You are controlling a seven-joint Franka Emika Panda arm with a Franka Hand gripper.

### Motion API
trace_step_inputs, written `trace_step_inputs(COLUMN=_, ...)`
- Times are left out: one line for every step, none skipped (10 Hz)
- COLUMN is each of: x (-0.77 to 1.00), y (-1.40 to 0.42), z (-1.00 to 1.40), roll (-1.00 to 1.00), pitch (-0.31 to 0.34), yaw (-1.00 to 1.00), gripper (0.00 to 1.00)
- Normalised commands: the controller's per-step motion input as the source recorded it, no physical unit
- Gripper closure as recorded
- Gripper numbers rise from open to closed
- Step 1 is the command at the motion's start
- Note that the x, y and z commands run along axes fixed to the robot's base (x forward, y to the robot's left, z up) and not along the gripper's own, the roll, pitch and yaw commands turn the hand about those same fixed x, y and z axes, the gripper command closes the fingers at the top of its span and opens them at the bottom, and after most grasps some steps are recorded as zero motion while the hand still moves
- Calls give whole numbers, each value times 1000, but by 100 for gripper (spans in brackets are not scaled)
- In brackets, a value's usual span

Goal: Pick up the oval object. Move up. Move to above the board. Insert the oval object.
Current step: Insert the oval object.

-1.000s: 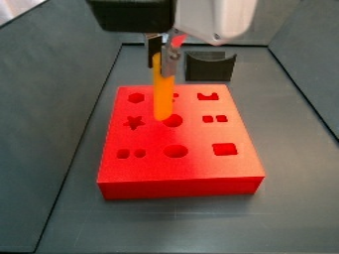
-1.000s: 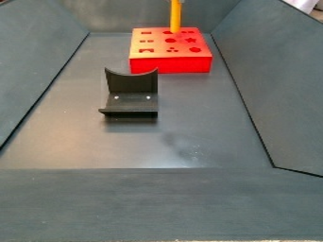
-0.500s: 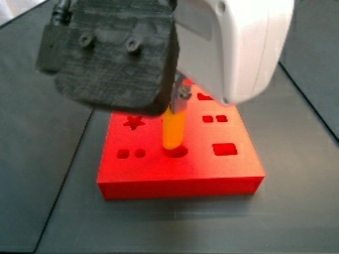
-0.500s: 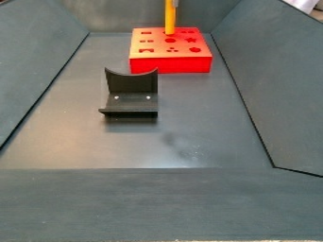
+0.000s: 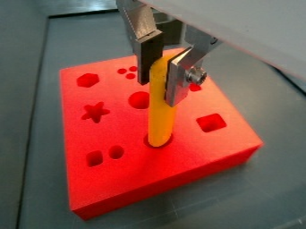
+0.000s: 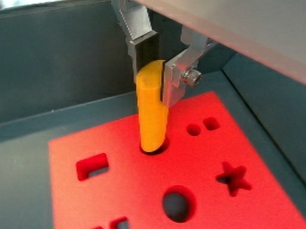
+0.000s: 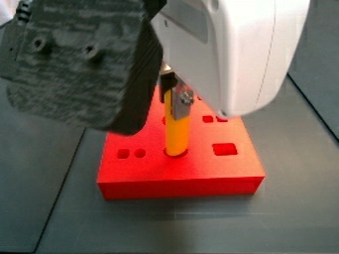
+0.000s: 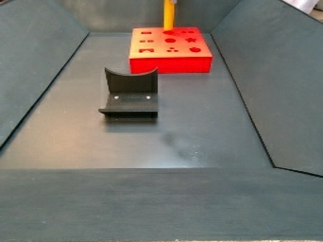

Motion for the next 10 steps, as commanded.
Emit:
trace_step_inputs(x=0, y=-143, z=0, roll=129, pitch=4, yaw=-914, gripper=100)
trace_step_inputs(x=-26, y=0, z=0, roll=103, pitch=7, yaw=-1000, gripper=100)
trace_step_inputs(x=-34, y=0, z=0, roll=104, pitch=14, yaw=-1000, gripper=100)
trace_step_inputs(x=-34, y=0, z=0, roll=103, pitch=17, yaw=-1000, gripper=100)
trace_step_inputs(x=-37, y=0, z=0, roll=106, pitch=16, yaw=-1000, gripper=100)
trace_step_inputs(x=14, y=-80, z=14, roll=46, pitch=59, yaw=-840, gripper=100)
trace_step_inputs(x=66, y=-34, z=20, roll=0, pitch=36, yaw=-191, gripper=100)
trace_step_inputs(x=206, y=0, z=0, roll=11, pitch=66, yaw=-77, gripper=100)
trace_step_inputs(x=443, y=60, z=0, roll=76, pitch=139, yaw=-89, gripper=100)
trace_step_inputs(x=351, y=0, z=0, roll=67, pitch=126, yaw=-126, gripper=100)
